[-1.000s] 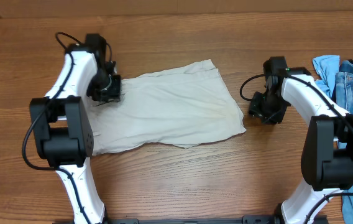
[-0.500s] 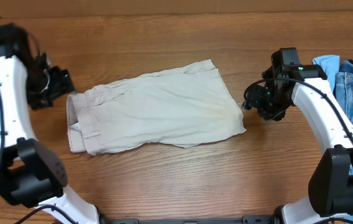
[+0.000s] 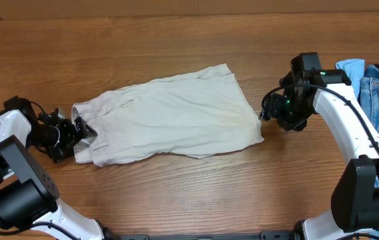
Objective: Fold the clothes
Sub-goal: 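Grasp the shorts' left end with the left gripper and lift it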
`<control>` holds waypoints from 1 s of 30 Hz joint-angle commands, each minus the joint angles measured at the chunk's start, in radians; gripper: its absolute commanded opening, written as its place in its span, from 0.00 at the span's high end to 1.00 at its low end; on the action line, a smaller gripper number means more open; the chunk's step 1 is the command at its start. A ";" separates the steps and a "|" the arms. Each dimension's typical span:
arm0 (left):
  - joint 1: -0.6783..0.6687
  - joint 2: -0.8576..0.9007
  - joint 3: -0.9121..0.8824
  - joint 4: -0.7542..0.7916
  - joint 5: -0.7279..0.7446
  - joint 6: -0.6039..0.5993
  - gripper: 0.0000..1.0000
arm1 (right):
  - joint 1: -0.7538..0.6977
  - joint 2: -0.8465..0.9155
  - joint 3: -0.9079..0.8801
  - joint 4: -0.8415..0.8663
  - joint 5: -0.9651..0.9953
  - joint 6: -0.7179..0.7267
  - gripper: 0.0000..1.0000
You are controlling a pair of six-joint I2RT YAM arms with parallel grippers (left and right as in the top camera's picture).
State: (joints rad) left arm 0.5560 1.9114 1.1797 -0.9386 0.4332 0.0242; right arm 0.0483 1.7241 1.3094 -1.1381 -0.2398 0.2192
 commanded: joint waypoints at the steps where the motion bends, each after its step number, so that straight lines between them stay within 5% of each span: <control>1: -0.006 0.006 -0.094 0.100 -0.048 -0.048 0.00 | 0.003 -0.013 0.018 0.001 -0.010 -0.014 0.33; 7: -0.055 0.007 -0.215 0.283 0.036 -0.044 0.00 | 0.003 -0.013 0.018 0.003 -0.010 -0.014 0.33; 13: -0.174 0.009 -0.287 0.362 0.027 -0.028 0.18 | 0.003 -0.013 0.018 0.000 -0.013 -0.011 0.33; 14: -0.187 0.009 -0.289 0.364 0.027 -0.028 0.26 | 0.003 -0.013 0.018 0.001 -0.022 -0.011 0.33; 18: -0.180 0.008 -0.281 0.365 0.008 -0.092 0.95 | 0.003 -0.013 0.018 -0.001 -0.047 -0.011 0.33; 25: -0.116 -0.089 -0.057 0.070 -0.008 -0.080 0.96 | 0.003 -0.013 0.018 -0.011 -0.047 -0.011 0.33; 30: -0.099 -0.206 0.282 -0.233 -0.198 -0.080 0.96 | 0.003 -0.013 0.018 -0.016 -0.053 -0.011 0.33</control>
State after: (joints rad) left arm 0.4419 1.8278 1.2148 -1.0538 0.4164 -0.0532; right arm 0.0483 1.7241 1.3090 -1.1538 -0.2813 0.2115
